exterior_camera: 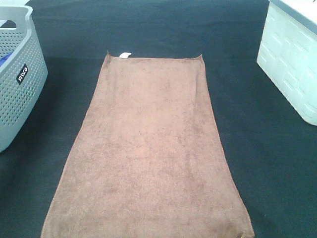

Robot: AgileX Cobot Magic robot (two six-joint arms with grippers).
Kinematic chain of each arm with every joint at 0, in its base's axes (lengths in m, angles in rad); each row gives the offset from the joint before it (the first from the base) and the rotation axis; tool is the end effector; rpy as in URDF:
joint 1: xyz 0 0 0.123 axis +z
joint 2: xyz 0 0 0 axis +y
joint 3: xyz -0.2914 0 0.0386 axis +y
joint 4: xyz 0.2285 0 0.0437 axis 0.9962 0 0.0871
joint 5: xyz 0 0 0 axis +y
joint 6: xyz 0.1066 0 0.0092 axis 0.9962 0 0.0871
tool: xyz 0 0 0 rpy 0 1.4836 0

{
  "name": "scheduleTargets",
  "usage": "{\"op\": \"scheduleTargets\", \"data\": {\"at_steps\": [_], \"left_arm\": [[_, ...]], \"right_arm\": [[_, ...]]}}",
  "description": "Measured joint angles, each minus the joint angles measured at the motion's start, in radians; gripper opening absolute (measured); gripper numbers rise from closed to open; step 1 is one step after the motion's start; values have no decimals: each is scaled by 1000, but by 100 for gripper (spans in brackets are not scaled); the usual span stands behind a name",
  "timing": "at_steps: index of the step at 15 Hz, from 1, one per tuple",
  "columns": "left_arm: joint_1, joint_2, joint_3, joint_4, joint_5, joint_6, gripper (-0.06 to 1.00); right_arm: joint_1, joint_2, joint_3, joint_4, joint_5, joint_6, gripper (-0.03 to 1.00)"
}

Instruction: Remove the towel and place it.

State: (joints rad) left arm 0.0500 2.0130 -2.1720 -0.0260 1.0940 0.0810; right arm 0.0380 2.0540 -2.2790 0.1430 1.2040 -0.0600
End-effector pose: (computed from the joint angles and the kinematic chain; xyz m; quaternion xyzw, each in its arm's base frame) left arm 0.4485 0.0200 0.3689 0.0130 0.9352 0.0103 0.3537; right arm 0.4485 0.0313 0.3743 -0.0441 0.9395 0.0678 0.3329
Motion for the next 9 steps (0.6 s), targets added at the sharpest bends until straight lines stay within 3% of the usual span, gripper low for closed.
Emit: {"op": "scheduleTargets", "data": {"at_steps": [2, 4, 5, 6, 7, 9], "left_arm": [[16, -49, 62, -13, 13, 7, 85], [47, -202, 283, -17, 3, 13, 84], [59, -354, 493, -15, -53, 13, 84], [59, -414, 567, -16, -79, 13, 84], [59, -590, 760, -20, -146, 12, 84], [59, -821, 973, -17, -189, -8, 84]], "right_arm": [[0, -33, 28, 0, 2, 1, 65], [0, -163, 172, 0, 2, 10, 65], [0, -295, 338, 1, 2, 22, 65], [0, -337, 391, 1, 2, 25, 65], [0, -511, 610, 1, 5, 28, 65], [0, -741, 868, 1, -1, 29, 65]]}}
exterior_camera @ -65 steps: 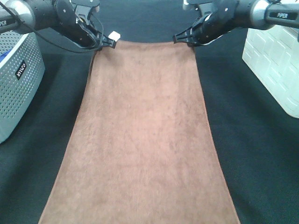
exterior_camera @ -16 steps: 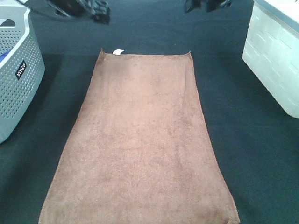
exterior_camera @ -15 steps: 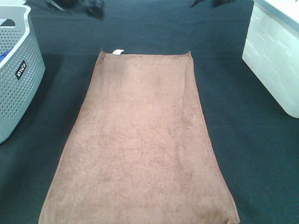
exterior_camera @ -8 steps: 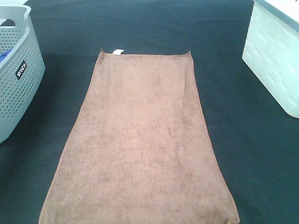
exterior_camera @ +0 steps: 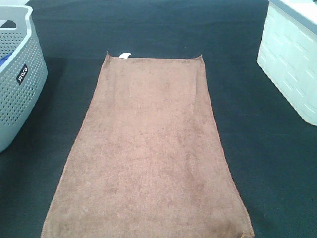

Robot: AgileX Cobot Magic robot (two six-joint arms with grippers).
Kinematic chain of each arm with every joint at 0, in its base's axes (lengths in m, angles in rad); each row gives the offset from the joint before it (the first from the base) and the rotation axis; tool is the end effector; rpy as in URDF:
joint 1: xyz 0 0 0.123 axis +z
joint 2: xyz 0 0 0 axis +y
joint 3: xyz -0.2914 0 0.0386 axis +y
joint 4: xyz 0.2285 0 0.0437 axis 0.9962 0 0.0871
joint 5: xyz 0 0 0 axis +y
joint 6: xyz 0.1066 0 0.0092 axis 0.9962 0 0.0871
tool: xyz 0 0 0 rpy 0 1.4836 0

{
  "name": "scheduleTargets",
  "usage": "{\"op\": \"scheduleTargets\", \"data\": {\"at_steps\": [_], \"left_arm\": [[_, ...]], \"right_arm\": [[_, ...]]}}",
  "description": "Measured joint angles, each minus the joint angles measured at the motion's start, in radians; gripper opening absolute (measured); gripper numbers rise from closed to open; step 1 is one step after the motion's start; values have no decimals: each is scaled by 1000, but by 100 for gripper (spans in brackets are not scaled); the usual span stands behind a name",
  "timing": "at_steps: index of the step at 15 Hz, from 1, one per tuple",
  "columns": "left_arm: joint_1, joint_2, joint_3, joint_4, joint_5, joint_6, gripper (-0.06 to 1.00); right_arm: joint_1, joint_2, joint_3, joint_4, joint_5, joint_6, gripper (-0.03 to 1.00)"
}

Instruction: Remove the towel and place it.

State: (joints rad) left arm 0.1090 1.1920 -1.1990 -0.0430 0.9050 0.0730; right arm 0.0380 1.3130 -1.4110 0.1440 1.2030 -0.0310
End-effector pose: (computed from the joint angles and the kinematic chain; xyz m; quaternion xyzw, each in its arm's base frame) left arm 0.2289 0.0214 0.3758 -0.0228 0.9282 0.0132 0.3712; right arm 0.2413 0.0235 0.3904 -0.0265 0.9592 0.0726 0.2720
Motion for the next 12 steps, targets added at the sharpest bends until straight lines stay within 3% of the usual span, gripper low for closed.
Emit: {"op": "scheduleTargets", "data": {"at_steps": [5, 8, 12], "left_arm": [[0, -479, 322, 10, 35, -32, 84], [0, -731, 453, 52, 95, -32, 84], [0, -1031, 537, 43, 175, 4, 84]], "right_arm": [[0, -561, 482, 0, -6, 31, 65], [0, -848, 627, -1, -27, 22, 65], [0, -1119, 754, -1, -51, -31, 65]]}}
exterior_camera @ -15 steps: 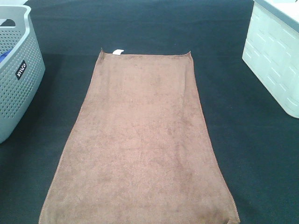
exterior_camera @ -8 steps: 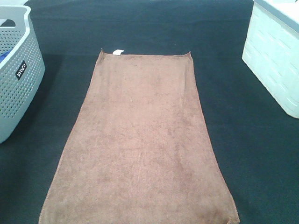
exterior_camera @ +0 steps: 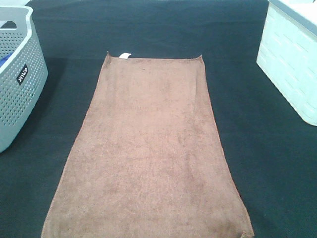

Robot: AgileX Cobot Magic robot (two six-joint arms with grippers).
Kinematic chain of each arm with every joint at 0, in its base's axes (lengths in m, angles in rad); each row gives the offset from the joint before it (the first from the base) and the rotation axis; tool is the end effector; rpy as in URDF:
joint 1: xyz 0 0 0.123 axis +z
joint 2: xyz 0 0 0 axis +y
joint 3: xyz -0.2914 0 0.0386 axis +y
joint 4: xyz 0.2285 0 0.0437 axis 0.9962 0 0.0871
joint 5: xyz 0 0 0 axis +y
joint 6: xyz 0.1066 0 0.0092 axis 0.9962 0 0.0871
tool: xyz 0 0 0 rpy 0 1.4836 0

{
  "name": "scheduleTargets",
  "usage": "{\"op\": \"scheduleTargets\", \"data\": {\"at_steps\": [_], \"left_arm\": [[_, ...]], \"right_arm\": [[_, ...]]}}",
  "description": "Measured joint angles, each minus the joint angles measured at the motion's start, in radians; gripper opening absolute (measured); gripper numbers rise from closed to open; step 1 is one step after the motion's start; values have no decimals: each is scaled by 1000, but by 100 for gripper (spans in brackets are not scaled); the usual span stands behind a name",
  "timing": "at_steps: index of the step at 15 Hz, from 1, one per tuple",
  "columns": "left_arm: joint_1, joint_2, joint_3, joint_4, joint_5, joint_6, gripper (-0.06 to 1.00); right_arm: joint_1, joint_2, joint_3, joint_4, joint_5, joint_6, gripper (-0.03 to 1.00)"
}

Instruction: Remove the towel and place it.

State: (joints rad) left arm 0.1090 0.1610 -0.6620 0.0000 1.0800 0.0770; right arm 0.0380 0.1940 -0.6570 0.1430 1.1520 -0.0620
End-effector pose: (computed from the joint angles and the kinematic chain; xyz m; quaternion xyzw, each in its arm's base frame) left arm -0.0077 -0.0008 0.3053 -0.0137 0.8579 0.0477 0.5115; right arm -0.0065 0.0137 0.2984 -0.0488 0.8813 0.0657 0.4654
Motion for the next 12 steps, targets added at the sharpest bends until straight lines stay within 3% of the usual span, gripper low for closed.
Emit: {"op": "scheduleTargets", "data": {"at_steps": [4, 8, 12], "left_arm": [[0, -166, 20, -16, 88, 36, 84], [-19, -167, 158, -123, -3, 44, 84], [-97, -167, 163, -138, -24, 43, 84]], "right_arm": [[0, -196, 79, 1, -7, -30, 65], [0, -199, 155, 4, -88, -35, 65], [0, -199, 156, 7, -95, -35, 65]]}}
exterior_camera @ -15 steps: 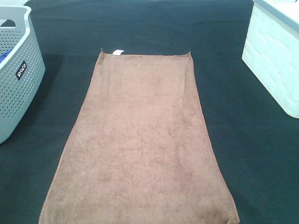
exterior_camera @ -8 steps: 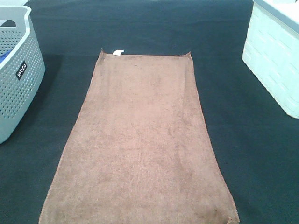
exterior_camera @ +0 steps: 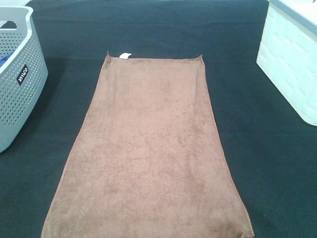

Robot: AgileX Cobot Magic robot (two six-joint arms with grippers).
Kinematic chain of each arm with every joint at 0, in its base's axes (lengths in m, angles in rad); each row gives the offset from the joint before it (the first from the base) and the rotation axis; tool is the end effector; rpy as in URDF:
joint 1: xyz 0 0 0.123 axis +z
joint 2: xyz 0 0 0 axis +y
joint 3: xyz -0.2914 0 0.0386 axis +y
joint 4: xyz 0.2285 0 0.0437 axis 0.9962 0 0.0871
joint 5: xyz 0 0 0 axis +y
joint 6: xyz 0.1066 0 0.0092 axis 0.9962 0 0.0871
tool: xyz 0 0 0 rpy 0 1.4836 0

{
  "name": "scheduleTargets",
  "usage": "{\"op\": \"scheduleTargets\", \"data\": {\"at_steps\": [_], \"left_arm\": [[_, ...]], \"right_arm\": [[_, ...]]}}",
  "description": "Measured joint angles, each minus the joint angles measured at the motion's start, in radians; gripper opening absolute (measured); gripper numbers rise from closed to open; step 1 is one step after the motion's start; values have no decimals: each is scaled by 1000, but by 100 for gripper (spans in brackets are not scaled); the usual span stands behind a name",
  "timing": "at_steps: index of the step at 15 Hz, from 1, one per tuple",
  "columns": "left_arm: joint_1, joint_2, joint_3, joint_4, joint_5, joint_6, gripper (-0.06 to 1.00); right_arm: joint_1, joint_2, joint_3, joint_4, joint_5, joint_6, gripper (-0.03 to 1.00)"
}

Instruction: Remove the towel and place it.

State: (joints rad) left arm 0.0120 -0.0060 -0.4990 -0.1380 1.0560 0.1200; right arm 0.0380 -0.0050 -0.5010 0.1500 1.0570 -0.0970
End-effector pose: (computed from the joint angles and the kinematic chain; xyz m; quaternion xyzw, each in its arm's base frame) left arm -0.0175 -0.0130 0.2614 0.0485 0.8473 -0.0342 0.5278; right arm -0.0184 0.0132 0.2620 -0.0602 0.8462 0.0594 0.5262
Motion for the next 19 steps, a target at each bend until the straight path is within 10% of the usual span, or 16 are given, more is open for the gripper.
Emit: {"op": "scheduleTargets", "data": {"at_steps": [19], "left_arm": [[-3, 0, 0, -3, 0, -7, 84]], "right_arm": [[0, 0, 0, 0, -2, 0, 65]]}}
